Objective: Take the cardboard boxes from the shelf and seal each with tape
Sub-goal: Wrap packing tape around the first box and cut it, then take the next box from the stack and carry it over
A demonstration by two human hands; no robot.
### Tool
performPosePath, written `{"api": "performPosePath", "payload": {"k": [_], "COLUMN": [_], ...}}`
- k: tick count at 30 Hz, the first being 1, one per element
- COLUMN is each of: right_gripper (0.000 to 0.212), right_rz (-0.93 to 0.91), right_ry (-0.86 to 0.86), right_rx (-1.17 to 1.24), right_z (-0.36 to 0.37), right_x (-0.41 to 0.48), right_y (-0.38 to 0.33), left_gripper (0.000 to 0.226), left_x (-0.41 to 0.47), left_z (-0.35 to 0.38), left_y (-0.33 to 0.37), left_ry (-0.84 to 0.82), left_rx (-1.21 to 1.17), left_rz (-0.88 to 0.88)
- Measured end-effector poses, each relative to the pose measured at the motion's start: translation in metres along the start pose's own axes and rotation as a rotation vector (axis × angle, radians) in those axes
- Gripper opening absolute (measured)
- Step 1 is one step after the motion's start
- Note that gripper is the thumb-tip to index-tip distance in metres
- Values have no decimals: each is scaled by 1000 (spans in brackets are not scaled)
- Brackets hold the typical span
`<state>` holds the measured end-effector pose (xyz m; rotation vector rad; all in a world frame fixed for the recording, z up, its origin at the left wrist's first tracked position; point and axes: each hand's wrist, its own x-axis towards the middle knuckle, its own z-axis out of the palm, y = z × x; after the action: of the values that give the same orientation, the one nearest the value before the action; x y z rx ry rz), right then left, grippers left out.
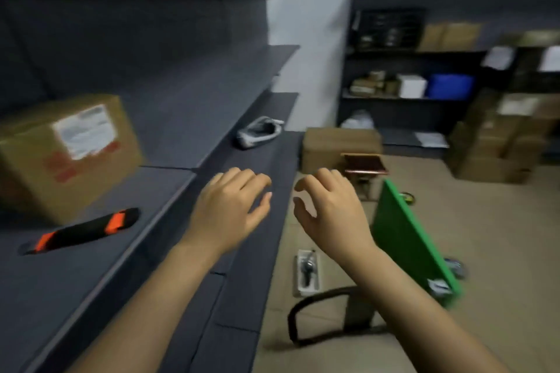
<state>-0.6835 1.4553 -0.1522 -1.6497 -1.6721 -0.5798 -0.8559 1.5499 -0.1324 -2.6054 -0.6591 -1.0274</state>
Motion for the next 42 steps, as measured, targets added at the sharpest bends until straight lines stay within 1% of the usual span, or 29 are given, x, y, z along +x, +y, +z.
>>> {"api": "performPosePath", "payload": {"k": [5, 7, 10, 16, 21, 26, 30, 33, 35, 38, 42], "right_gripper": [17, 17, 23, 16, 20, 19, 18, 20, 20, 20, 21], "right_rz": [291, 409, 567, 843, 1053, 1202, 1299, 1367, 1403, 1478, 1553], "right_ry": [7, 38, 79, 122, 157, 197, 230, 252, 263, 304, 349], "right_rx": [-264, -382, -544, -836, -1013, -1144, -1222, -1297, -1364, -1436, -1528], "right_z": [-127, -183, -269, -445, -566, -655, -713, -755, -784, -830, -892], "right_x": [-99, -143, -214, -354, -446, -513, -560, -591, -612, -641, -679], "right_y": [64, 84, 107, 130, 137, 152, 176, 200, 218, 243, 266], "left_gripper": [22, 24, 24, 25, 22, 18, 18, 20, 18, 23, 23], "left_x": [48, 63, 79, 93, 92, 95, 103, 111, 117, 127, 135], "left_z": [35, 43, 49, 38, 11, -10, -13, -11, -12, -19, -35], "left_y": [146, 215, 329, 574, 753, 887, 988, 1064, 1118, 1197, 1294], "left_ry": [-42, -60, -50, 8, -12, 19, 36, 37, 68, 75, 88], "left_rx": [-317, -428, -584, -857, -1048, -1134, -1219, -1279, -1328, -1390, -1460], "left_rz": [293, 413, 564, 833, 1023, 1168, 1268, 1332, 1376, 1434, 1482]}}
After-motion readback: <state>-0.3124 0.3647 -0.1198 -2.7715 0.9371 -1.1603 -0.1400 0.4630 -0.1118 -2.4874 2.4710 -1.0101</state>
